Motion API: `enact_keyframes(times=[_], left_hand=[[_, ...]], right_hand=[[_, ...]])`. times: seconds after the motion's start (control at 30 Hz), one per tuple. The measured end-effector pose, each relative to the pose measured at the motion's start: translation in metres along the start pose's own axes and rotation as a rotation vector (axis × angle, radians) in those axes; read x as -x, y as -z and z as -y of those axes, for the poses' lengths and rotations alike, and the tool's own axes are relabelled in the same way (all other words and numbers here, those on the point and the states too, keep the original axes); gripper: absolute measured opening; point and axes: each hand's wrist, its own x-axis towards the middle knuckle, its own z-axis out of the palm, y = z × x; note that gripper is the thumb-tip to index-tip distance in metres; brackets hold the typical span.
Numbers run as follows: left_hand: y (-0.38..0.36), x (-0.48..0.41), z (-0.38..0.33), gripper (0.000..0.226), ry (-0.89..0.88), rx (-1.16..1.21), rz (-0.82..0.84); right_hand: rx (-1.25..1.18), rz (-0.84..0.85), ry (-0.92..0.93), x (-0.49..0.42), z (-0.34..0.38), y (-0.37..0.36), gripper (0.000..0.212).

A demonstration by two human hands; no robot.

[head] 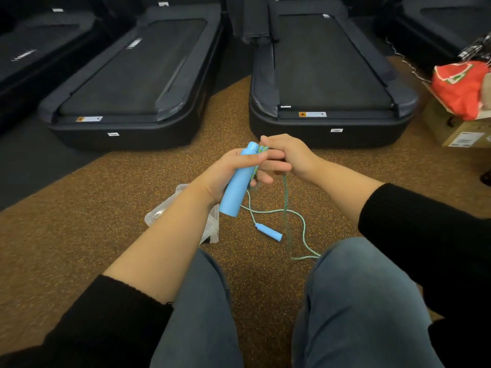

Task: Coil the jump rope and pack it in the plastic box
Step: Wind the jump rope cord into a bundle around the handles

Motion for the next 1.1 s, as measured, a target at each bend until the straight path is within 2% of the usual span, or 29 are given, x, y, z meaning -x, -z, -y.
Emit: enact_keyframes(times=[0.17,0.23,0.33,0.4,0.5,0.63,0.77,0.97,1.1], left_hand=[[-0.004,0.0,0.002,0.026,-0.058,0.204,-0.037],[-0.003,0.0,-0.001,0.023,-0.068,0.262,-0.008],[0.001,-0.002,-0.005,0.052,-0.043,0.339,0.034],[0.002,-0.002,-0.003,0.051,-0.058,0.393,0.038],[0.003,-0.003,-0.002,0.045,-0.063,0.387,-0.048],[0.006,-0.004,0.005,0.051,-0.041,0.352,-0.144],[0.009,-0.004,0.012,0.052,-0.017,0.321,-0.19],[0.011,-0.004,0.013,0.05,0.012,0.382,-0.213],[0.012,0.001,0.015,0.048,0.051,0.268,-0.165]], right_hand=[[-0.165,-0.024,-0.099,0.003,-0.012,-0.007,0.047],[-0.199,-0.089,-0.137,0.005,-0.02,-0.01,0.039],[-0.182,-0.084,-0.176,0.009,-0.034,-0.015,0.028],[-0.143,-0.032,-0.173,0.014,-0.04,-0.017,0.029],[-0.065,-0.022,-0.165,0.021,-0.046,-0.02,0.037],[0.133,-0.055,-0.101,0.032,-0.053,-0.023,0.041],[0.469,-0.051,0.0,0.044,-0.044,-0.02,0.04],[0.788,0.047,0.101,0.051,-0.017,-0.013,0.038],[0.961,0.144,0.145,0.048,0.001,-0.007,0.029]])
